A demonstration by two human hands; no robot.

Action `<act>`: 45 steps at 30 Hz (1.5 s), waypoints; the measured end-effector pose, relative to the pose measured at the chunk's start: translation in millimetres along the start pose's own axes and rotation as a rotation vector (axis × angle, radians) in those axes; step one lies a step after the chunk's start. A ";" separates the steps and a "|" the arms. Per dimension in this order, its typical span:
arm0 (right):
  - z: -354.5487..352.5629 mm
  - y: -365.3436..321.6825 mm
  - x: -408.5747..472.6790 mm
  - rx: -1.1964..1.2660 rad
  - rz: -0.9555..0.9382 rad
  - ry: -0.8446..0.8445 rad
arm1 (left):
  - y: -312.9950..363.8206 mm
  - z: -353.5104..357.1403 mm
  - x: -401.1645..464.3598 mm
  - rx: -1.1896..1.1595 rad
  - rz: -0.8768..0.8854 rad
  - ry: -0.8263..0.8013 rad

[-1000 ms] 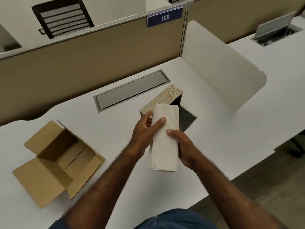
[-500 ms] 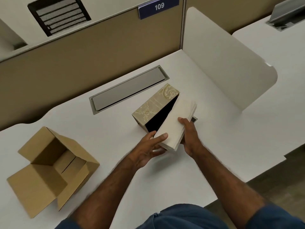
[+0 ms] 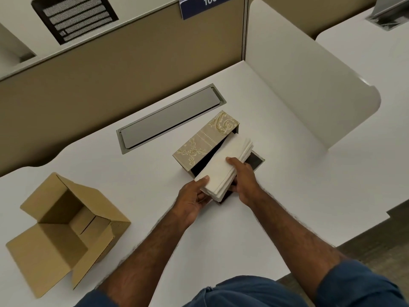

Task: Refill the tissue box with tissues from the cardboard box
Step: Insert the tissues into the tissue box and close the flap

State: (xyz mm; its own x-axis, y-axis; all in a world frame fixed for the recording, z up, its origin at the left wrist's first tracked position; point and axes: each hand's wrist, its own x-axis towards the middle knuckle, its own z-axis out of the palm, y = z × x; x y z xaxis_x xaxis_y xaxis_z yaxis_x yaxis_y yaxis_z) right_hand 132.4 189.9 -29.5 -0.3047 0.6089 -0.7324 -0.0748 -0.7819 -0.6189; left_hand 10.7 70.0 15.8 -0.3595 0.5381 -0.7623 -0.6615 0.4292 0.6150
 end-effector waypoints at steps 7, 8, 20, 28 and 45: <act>11.5 -2.3 2.6 0.026 -0.031 0.092 | 5.5 -0.6 4.1 -0.077 0.028 0.020; 12.8 -3.7 2.5 0.040 -0.039 0.096 | 7.1 -1.2 4.3 -0.085 0.028 0.019; 26.1 2.7 7.0 0.132 -0.047 0.124 | 16.3 -20.7 2.6 -0.067 0.115 0.063; 34.2 1.7 11.3 0.153 -0.067 0.124 | 56.2 -22.1 10.5 0.555 0.739 0.441; 69.2 -12.9 19.3 0.116 -0.080 0.086 | 88.3 -17.7 37.1 1.164 0.777 0.104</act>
State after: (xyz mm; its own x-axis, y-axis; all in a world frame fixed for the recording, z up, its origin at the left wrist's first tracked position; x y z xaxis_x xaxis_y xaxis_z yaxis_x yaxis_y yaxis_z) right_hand 61.8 202.5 -16.0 -0.2112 0.6753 -0.7066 -0.2067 -0.7374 -0.6430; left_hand -72.8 115.0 38.3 -0.4570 0.8792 -0.1346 0.6256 0.4253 0.6540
